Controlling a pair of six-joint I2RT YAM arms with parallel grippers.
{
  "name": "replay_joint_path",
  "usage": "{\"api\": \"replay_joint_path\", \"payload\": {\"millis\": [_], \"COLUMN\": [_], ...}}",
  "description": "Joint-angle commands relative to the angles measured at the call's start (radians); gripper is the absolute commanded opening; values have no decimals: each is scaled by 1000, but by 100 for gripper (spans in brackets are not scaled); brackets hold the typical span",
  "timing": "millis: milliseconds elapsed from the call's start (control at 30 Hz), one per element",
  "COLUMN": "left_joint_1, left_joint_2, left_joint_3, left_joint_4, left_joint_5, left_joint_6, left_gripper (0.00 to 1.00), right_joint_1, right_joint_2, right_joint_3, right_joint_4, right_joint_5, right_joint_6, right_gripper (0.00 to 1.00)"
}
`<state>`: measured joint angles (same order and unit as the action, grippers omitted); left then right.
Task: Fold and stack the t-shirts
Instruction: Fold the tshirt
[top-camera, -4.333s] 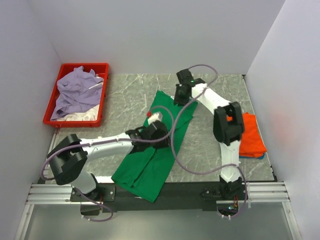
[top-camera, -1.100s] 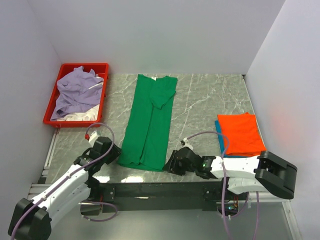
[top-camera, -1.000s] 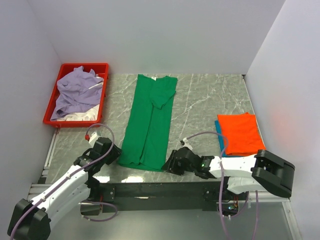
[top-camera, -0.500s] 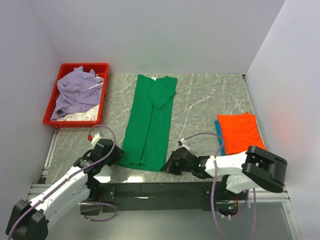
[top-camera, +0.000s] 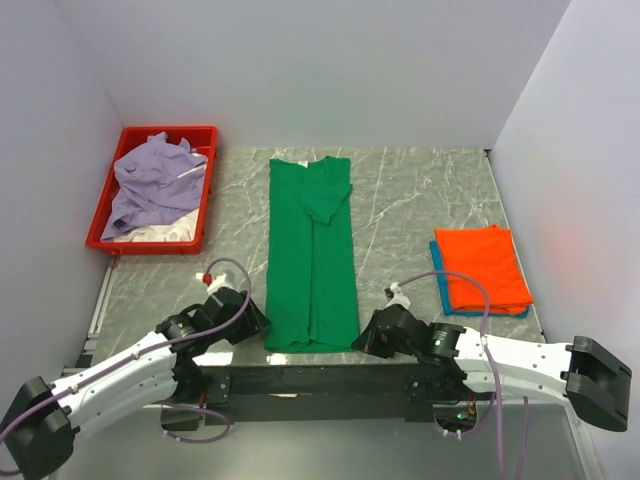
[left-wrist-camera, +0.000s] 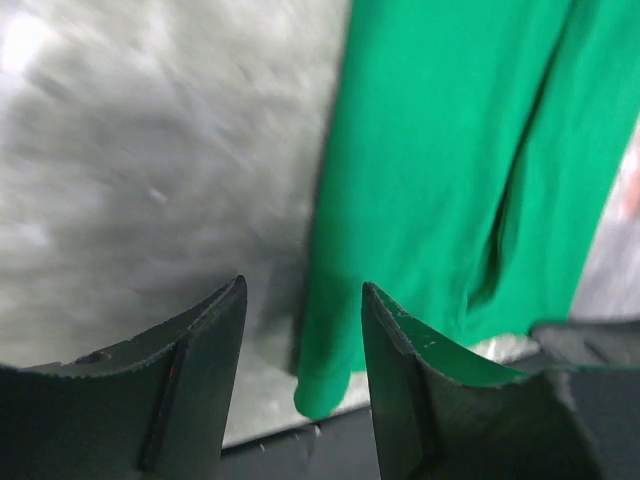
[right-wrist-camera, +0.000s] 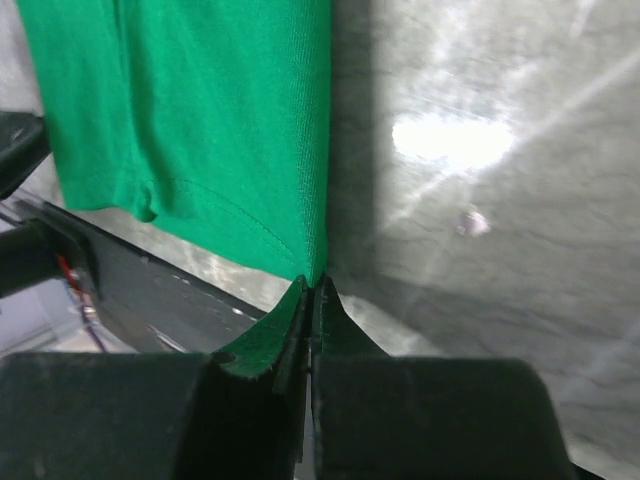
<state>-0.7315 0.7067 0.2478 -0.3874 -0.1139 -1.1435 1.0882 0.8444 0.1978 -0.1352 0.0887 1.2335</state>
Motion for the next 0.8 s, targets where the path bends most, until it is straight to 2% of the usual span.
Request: {"api": "replay_joint_path", "payload": {"millis": [0,233,400,533,767], "left_joint_1": [-97,-195,-239,-278,-316], "left_joint_2": [2,-13,8,34,46], "left_joint_3": [22,27,22,10,2], "left_joint_4": [16,-89,-103,-93,-84], "left_joint_5": [19,-18,-20,-23,-18], "left_joint_6": [-68,-148,-177,-206,-223], "left_gripper": [56,48,42,37,22], "right_joint_1": [-5,-5,-4,-2,-5], "right_joint_2": [-15,24,59,51,-13], "right_joint_3": [14,34,60,63,74], "right_joint_4": [-90,-75,-75,-70,-116], "right_joint_5": [14,-36,-50,-63,-61], "right_joint_6": [-46,-83,-104,-106,-108], "right_gripper": [2,4,6,17,35]}}
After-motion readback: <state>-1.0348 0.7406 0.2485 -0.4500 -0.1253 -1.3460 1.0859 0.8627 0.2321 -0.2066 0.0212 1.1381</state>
